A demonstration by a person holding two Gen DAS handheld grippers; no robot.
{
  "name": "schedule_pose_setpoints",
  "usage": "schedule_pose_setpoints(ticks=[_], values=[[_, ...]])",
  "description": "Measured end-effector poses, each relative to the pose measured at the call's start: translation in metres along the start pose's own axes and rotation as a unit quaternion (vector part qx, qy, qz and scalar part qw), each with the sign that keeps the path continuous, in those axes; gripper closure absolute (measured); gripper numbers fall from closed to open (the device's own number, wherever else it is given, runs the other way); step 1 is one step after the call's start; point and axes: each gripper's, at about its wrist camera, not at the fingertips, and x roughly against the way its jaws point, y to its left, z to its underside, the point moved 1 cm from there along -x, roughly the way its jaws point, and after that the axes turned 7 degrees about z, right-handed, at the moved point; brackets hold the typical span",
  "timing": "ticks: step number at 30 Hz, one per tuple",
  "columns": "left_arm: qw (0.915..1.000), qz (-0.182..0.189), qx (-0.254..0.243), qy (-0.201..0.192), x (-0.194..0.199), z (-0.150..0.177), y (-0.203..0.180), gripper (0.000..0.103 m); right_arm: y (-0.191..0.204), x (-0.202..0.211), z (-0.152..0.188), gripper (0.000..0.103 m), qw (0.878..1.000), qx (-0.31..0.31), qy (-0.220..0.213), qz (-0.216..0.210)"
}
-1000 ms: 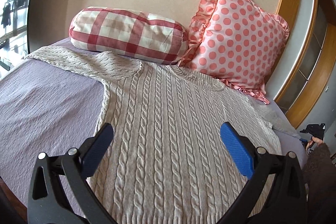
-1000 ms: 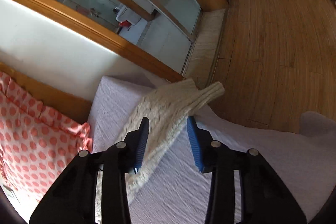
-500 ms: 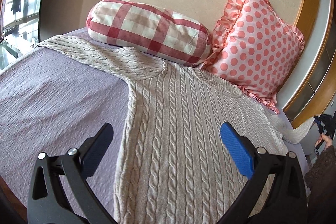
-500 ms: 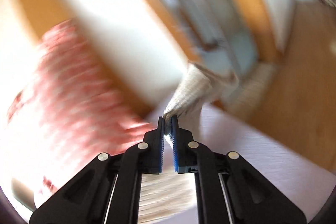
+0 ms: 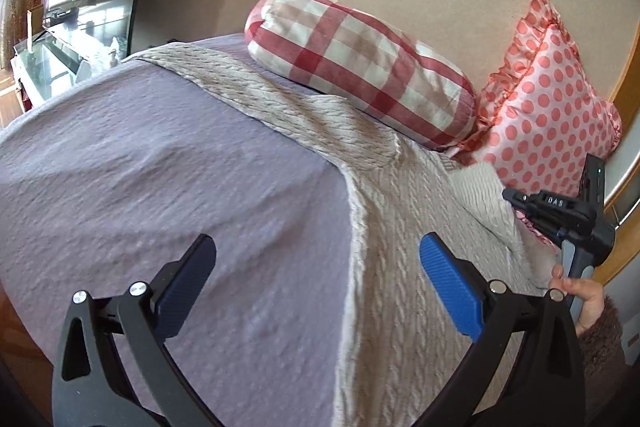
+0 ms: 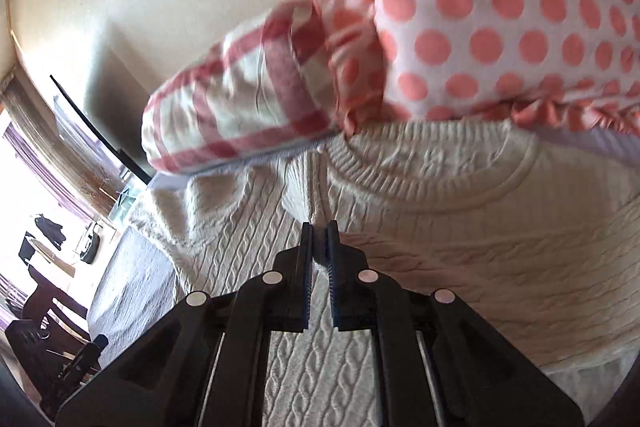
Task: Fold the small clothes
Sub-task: 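Grasp a sweater sleeve with the right gripper and fold it across the back, then grasp the other sleeve with the left gripper and fold it across the back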
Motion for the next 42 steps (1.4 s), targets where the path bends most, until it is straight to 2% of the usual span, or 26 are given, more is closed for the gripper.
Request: schedule_pose_setpoints(ticks=[3,5,6,8,10,11,13,14,16,17,19,21,23,26,27,28,29,30,31,33,34,37,39,40,42], values=[[0.9994,-0.031,-0.011,-0.005,-0.004,-0.026,0.021,0.002,0.012,-0.011,0.012,0.095,1.000,-0.005,0.022,-0.017],[0.9988,-0.046,-0.014,-0.010,-0.013,-0.048,0.034,0.002,0.031,-0.027,0.026,0.094,0.993,0.026,0.097,-0.055],[0.9989,-0.042,-0.013,-0.013,-0.018,-0.060,0.041,0.002,0.040,-0.025,0.039,0.092,0.990,0.033,0.120,-0.061],[0.9997,-0.014,-0.008,-0.019,-0.033,-0.086,0.058,0.002,0.047,-0.016,0.052,0.076,0.987,0.034,0.132,-0.082],[0.9994,0.019,0.017,-0.024,-0.051,-0.111,0.079,0.002,0.044,0.004,0.054,0.035,0.990,0.024,0.104,-0.096],[0.9987,0.029,0.035,-0.023,-0.061,-0.122,0.091,0.002,0.041,0.018,0.054,0.031,0.992,0.021,0.081,-0.097],[0.9950,0.033,0.093,-0.010,-0.084,-0.141,0.118,0.004,0.035,0.045,0.056,0.030,0.994,0.026,0.042,-0.098],[0.9906,0.032,0.133,0.000,-0.095,-0.148,0.135,0.007,0.029,0.058,0.056,0.030,0.995,0.027,0.026,-0.097],[0.9792,0.039,0.199,0.012,-0.114,-0.156,0.163,0.023,0.018,0.077,0.055,0.030,0.995,0.026,0.003,-0.095],[0.9732,0.038,0.226,0.017,-0.122,-0.159,0.176,0.025,0.013,0.084,0.054,0.030,0.996,0.024,-0.006,-0.089],[0.9662,0.040,0.254,0.009,-0.131,-0.164,0.193,0.030,0.004,0.093,0.054,0.029,0.997,0.018,-0.020,-0.075],[0.9629,0.040,0.267,-0.002,-0.134,-0.172,0.203,0.030,-0.008,0.101,0.056,0.026,0.997,0.014,-0.027,-0.064],[0.9553,0.050,0.291,-0.015,-0.139,-0.179,0.216,0.031,-0.015,0.106,0.058,0.023,0.998,0.011,-0.034,-0.057],[0.9490,0.035,0.312,-0.024,-0.146,-0.192,0.234,0.049,-0.029,0.118,0.060,0.021,0.997,-0.007,-0.054,-0.061],[0.9469,0.024,0.320,-0.022,-0.148,-0.195,0.239,0.063,-0.033,0.121,0.061,0.020,0.996,-0.012,-0.059,-0.062],[0.9458,0.007,0.324,-0.014,-0.150,-0.197,0.242,0.088,-0.037,0.124,0.061,0.020,0.996,-0.017,-0.063,-0.061],[0.9447,-0.009,0.328,-0.008,-0.150,-0.200,0.244,0.096,-0.042,0.127,0.062,0.020,0.996,-0.021,-0.065,-0.058],[0.9465,-0.017,0.322,-0.011,-0.147,-0.205,0.241,0.095,-0.046,0.130,0.063,0.020,0.996,-0.024,-0.066,-0.054],[0.9529,-0.028,0.301,-0.019,-0.142,-0.212,0.231,0.096,-0.050,0.132,0.063,0.020,0.996,-0.026,-0.069,-0.051],[0.9741,-0.060,0.215,-0.033,-0.129,-0.231,0.191,0.096,-0.060,0.140,0.063,0.020,0.995,-0.036,-0.079,-0.050],[0.9816,-0.071,0.173,-0.038,-0.124,-0.239,0.167,0.096,-0.064,0.144,0.062,0.020,0.994,-0.041,-0.084,-0.048],[0.9963,-0.053,0.048,-0.048,-0.111,-0.251,0.071,0.096,-0.079,0.157,0.061,0.019,0.992,-0.057,-0.104,-0.044],[0.9978,-0.023,-0.042,-0.046,-0.106,-0.242,-0.006,0.096,-0.090,0.166,0.061,0.019,0.990,-0.073,-0.118,-0.039],[0.9951,-0.002,-0.089,-0.043,-0.105,-0.231,-0.047,0.096,-0.096,0.170,0.060,0.019,0.988,-0.082,-0.124,-0.037],[0.9828,0.046,-0.176,-0.032,-0.107,-0.196,-0.125,0.096,-0.110,0.177,0.061,0.019,0.985,-0.103,-0.134,-0.030]])
